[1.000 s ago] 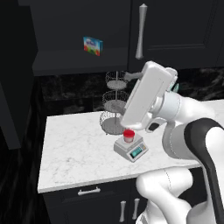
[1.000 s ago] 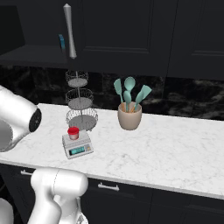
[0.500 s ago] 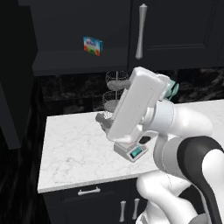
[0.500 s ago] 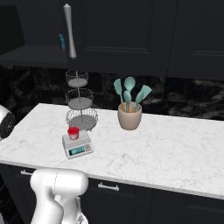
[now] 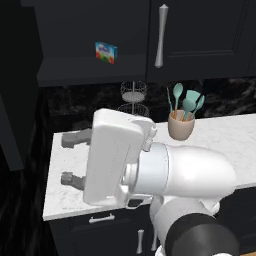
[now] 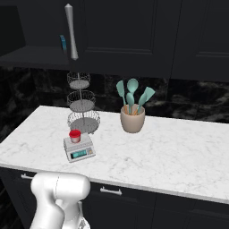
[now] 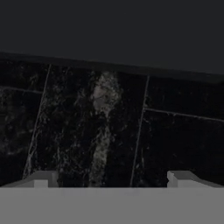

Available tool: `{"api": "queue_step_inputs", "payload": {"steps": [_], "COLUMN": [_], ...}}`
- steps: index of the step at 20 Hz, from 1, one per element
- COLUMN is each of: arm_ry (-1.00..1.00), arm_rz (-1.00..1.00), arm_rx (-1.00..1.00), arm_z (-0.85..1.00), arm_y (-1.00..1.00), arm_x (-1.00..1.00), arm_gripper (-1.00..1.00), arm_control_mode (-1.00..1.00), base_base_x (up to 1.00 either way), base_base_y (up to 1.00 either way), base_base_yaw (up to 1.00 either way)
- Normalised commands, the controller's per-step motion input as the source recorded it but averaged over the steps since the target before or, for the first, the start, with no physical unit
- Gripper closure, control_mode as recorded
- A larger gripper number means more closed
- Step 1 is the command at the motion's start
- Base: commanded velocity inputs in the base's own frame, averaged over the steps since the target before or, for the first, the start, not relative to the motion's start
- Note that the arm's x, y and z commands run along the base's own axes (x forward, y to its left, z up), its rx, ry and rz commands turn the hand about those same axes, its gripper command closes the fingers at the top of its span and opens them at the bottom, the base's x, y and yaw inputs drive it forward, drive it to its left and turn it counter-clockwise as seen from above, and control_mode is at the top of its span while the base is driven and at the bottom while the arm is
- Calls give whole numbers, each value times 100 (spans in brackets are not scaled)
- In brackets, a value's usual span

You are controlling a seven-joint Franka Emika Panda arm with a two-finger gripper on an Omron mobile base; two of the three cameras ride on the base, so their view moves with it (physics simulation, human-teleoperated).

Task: Pick the jam and place it on the digital scale for weighing, and close the cabinet.

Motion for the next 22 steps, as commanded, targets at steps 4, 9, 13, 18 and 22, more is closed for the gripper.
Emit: {"api": "queue_step_inputs", "payload": {"steps": [4, 9, 13, 18, 22], "arm_ry": [-6, 0, 11, 29, 21], "arm_rz": [-18, -17, -17, -14, -16], "arm_rx": [4, 0, -3, -10, -15], "arm_z": [-3, 1, 10, 2, -10], "arm_y": [89, 95, 54, 8, 22], "arm_x": [-48, -18, 21, 53, 57], "arm_gripper": [-100, -100, -100, -100, -100], "arm_control_mode": [-100, -100, -100, -100, -100], "base_base_x": [0, 0, 0, 0, 0], "base_base_y": [0, 0, 0, 0, 0], "base_base_yaw": [0, 0, 0, 0, 0]}}
